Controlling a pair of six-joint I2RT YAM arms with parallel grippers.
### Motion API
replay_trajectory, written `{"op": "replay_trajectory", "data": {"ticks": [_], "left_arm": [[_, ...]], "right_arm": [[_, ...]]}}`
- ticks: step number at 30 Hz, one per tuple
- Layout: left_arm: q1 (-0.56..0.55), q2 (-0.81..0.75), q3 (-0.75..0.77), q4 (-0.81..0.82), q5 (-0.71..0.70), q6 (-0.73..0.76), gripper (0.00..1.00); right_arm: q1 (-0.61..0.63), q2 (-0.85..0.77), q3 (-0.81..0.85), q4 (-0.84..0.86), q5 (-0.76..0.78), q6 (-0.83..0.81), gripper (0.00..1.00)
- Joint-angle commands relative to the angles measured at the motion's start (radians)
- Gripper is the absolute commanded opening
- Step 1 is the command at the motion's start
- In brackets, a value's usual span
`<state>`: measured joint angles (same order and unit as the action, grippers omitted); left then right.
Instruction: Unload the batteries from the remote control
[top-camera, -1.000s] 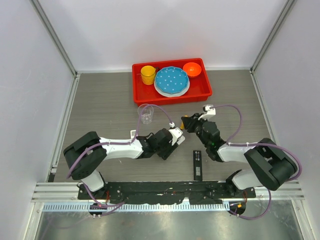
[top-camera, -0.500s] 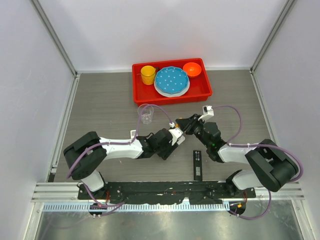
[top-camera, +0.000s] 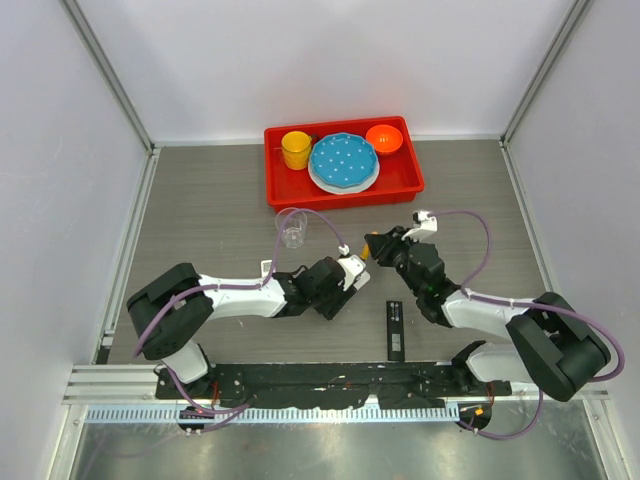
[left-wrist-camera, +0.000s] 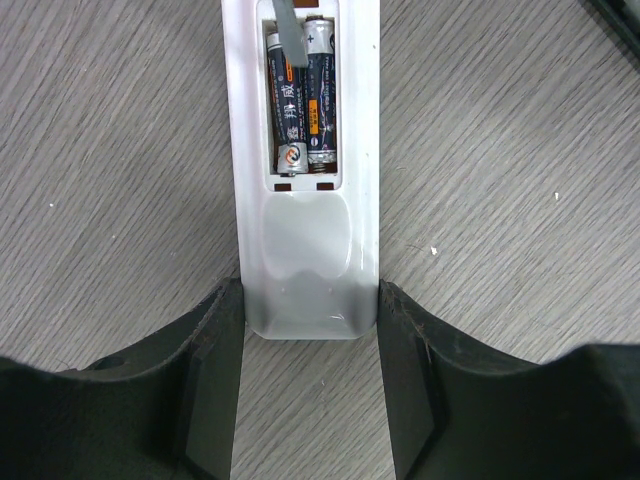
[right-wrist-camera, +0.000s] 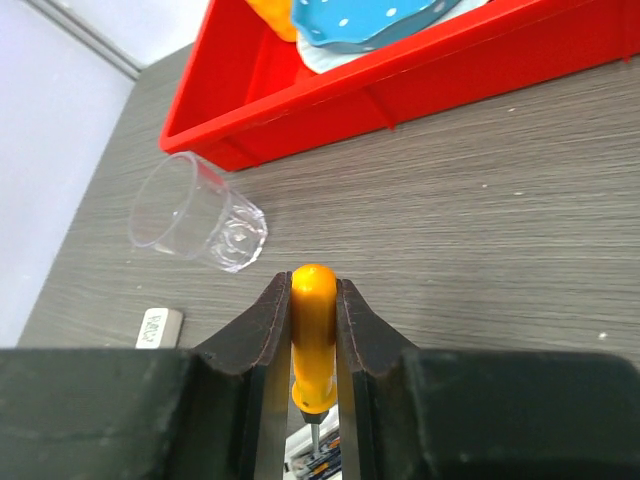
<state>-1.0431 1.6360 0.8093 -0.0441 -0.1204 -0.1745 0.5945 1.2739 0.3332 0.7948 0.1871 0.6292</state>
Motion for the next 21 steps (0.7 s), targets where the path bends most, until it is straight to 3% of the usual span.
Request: {"op": "replay_trajectory", "data": {"ticks": [1, 9, 21], "left_arm": [[0.005, 0.002, -0.018, -0.023, 0.018, -0.003, 0.0], [0.005, 0.01, -0.015, -0.025, 0.022, 0.0, 0.0], [0.006, 0.016, -0.01, -0.028, 0.027, 0.001, 0.0]], "right_arm": [[0.001, 0.001, 0.047, 0.001, 0.089, -0.086, 0.01], [0.007, 0.05, 0.058, 0.052, 0.087, -0.125, 0.01], [0.085, 0.13, 0.105, 0.054, 0.204, -0.223, 0.01]]}}
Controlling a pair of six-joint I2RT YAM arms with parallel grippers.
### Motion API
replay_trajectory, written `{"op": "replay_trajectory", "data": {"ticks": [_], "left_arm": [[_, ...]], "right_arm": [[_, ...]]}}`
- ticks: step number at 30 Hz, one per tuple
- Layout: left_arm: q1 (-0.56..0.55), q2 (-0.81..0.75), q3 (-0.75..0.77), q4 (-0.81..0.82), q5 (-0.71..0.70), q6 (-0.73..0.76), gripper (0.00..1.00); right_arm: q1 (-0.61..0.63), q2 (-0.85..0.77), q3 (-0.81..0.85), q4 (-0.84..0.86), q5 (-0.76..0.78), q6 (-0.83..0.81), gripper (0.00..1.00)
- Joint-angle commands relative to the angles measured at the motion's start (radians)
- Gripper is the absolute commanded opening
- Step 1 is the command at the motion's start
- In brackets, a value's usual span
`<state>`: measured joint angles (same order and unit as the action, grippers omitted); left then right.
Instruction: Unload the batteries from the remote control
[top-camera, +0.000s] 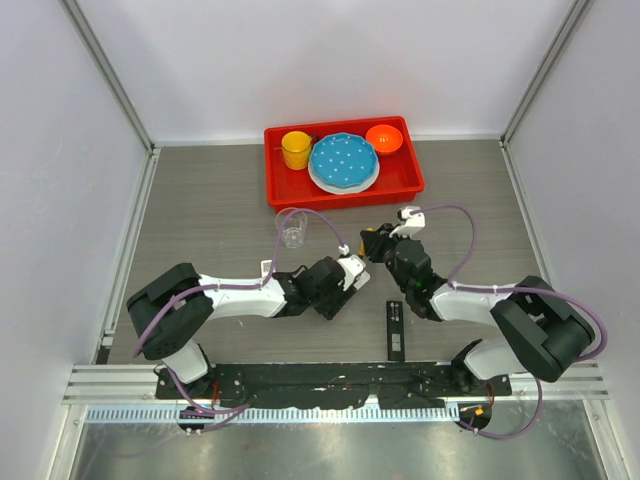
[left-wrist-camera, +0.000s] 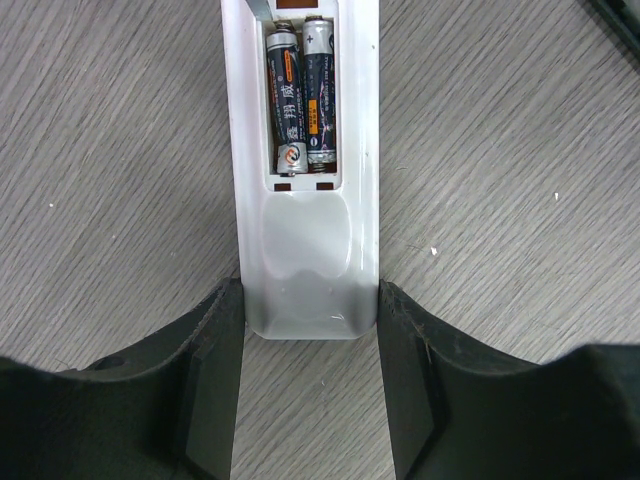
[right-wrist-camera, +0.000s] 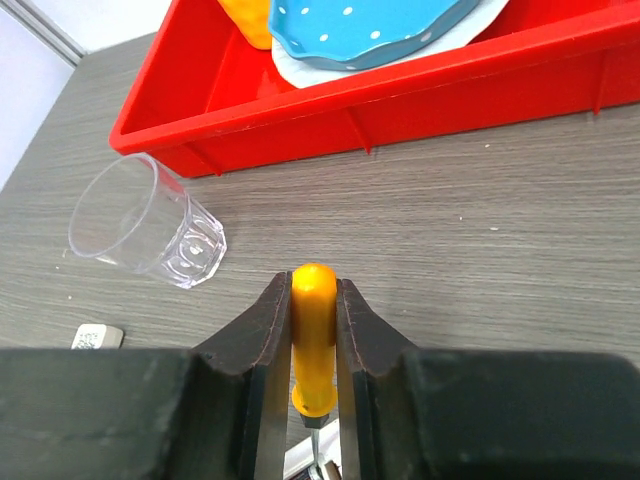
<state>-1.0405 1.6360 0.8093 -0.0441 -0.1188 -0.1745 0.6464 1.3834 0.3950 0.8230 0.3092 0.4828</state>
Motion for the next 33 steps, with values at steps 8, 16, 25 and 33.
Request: {"op": "replay_trajectory", "data": {"ticks": [8, 16, 25, 33], "left_arm": [[0.004, 0.022, -0.007, -0.03, 0.025, 0.003, 0.0], [0.004, 0.022, -0.005, -0.034, 0.024, 0.003, 0.0], [0.004, 0.025, -0.004, -0.036, 0.024, 0.003, 0.0], [0.003, 0.025, -0.004, -0.036, 0.024, 0.003, 0.0]], "right_arm": [[0.108, -0.015, 0.041, -0.033, 0.16, -0.148, 0.01], [0.119, -0.027, 0.013, -0.036, 0.223, -0.167, 0.01], [0.119, -0.009, 0.038, -0.047, 0.248, -0.187, 0.01], [0.168, 0.003, 0.044, -0.071, 0.309, -0.24, 0.01]]}}
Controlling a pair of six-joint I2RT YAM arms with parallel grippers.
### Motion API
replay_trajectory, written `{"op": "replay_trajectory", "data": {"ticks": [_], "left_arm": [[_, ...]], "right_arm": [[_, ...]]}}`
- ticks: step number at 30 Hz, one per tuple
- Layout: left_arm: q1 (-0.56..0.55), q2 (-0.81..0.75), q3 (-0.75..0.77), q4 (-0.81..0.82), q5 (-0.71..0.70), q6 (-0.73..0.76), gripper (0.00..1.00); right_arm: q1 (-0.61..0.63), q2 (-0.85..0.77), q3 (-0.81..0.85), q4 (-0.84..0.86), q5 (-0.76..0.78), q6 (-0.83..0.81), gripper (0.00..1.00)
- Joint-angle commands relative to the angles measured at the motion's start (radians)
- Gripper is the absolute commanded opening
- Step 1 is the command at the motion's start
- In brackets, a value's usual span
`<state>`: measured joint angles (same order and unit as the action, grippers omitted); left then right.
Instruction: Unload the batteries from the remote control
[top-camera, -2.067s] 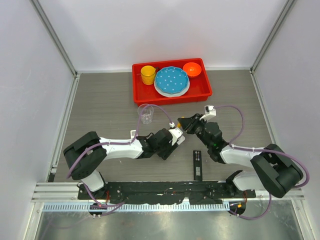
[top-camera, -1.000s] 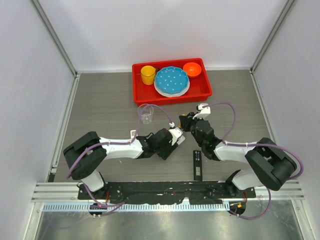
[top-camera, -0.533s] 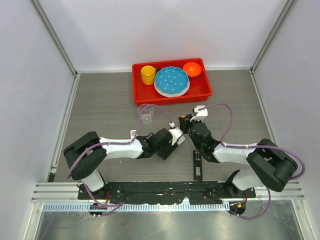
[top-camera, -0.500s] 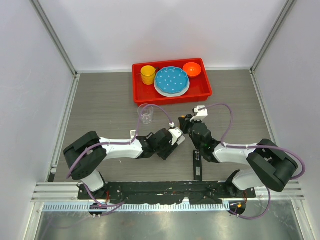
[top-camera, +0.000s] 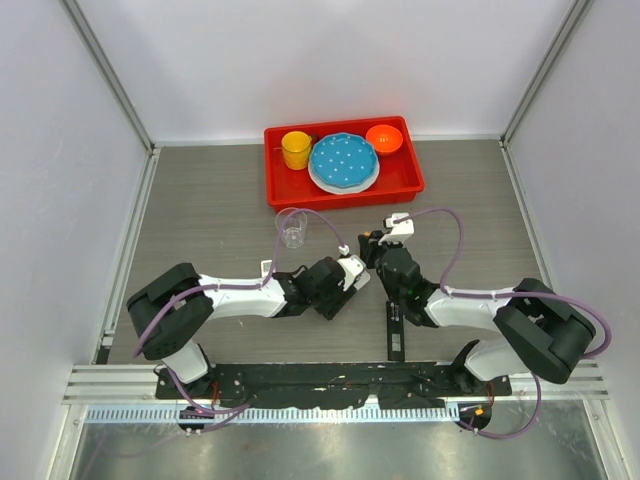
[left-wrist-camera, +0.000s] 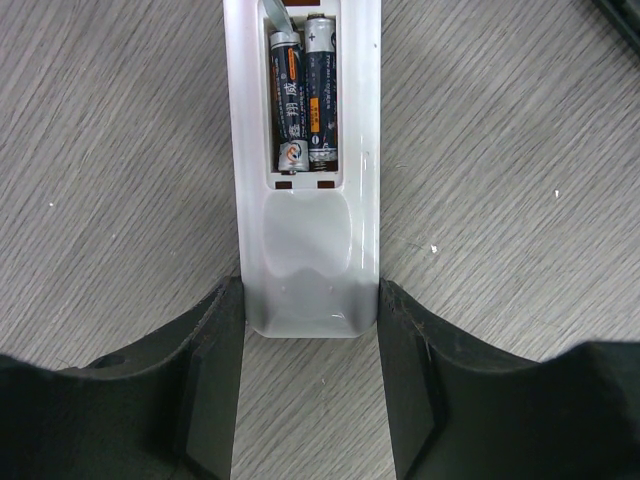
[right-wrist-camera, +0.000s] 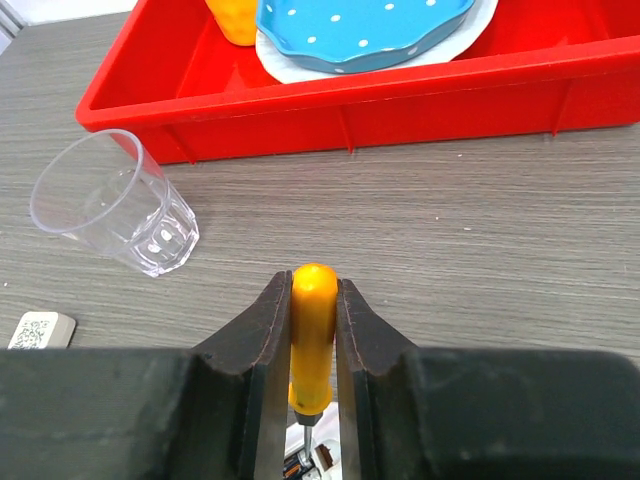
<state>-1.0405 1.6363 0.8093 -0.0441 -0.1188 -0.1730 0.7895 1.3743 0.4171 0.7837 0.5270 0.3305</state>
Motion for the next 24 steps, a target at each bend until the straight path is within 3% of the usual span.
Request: {"op": "replay_trajectory", "data": {"ticks": [1, 13, 24], "left_arm": [[0.004, 0.025, -0.004, -0.036, 0.024, 0.001, 0.0], [0.005, 0.023, -0.005, -0.034, 0.027, 0.0, 0.0], [0.007, 0.016, -0.01, -0.03, 0.028, -0.003, 0.0]], "right_arm": [[0.031, 0.017, 0.023, -0.026, 0.106, -0.096, 0.01], [0.088, 0.057, -0.001, 0.003, 0.104, -0.108, 0.01], [0.036, 0.019, 0.019, -0.072, -0.136, -0.001, 0.01]]}}
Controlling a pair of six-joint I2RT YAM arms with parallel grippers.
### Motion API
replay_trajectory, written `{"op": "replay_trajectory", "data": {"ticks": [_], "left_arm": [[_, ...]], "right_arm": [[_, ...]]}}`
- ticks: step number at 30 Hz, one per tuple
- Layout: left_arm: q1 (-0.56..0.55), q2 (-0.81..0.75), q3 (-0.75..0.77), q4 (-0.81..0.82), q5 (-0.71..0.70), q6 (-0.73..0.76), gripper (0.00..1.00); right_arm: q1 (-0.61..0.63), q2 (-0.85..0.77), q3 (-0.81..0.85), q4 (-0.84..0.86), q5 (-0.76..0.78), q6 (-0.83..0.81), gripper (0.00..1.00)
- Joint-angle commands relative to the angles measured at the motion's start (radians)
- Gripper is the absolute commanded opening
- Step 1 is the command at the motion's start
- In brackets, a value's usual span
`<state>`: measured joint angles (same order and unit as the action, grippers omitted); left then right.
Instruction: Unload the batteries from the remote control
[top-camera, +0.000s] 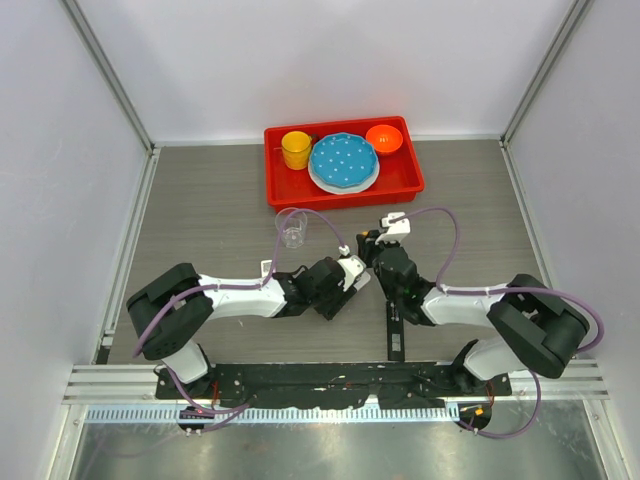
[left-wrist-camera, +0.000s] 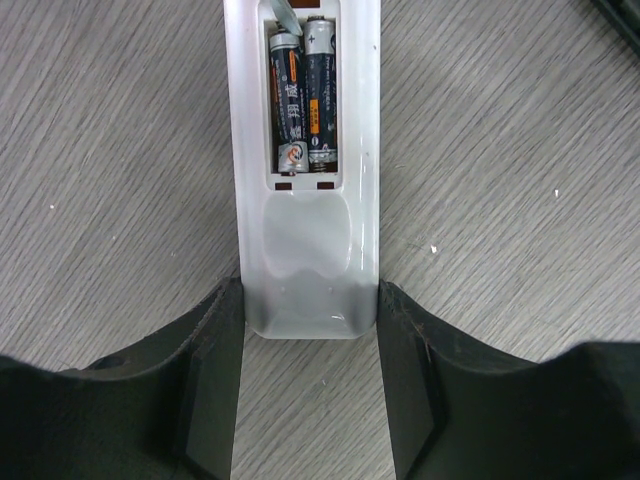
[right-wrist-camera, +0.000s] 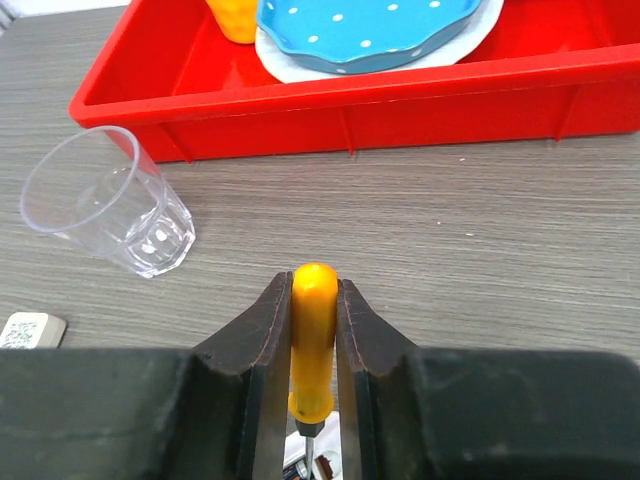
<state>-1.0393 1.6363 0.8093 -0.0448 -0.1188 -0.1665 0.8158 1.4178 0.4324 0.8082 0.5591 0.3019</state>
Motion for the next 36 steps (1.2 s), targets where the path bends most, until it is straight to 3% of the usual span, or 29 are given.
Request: {"op": "replay_trajectory", "data": {"ticks": [1, 6, 22, 36], "left_arm": [[0.005, 0.016, -0.009, -0.027, 0.03, -0.01, 0.0], [0.007, 0.016, -0.01, -0.026, 0.033, -0.011, 0.0], [0.01, 0.013, -0.012, -0.026, 0.045, -0.014, 0.0], [0.018, 0.016, -0.012, -0.026, 0.047, -0.018, 0.0]], "right_arm": [[-0.001, -0.032, 0.0, -0.102, -0.213, 0.042, 0.01], [-0.133, -0.056, -0.021, -0.081, -0.413, 0.201, 0.01], [-0.159, -0.011, -0.095, 0.178, -0.545, 0.471, 0.01], [-0.184, -0.103, -0.124, 0.158, -0.577, 0.513, 0.01]]}}
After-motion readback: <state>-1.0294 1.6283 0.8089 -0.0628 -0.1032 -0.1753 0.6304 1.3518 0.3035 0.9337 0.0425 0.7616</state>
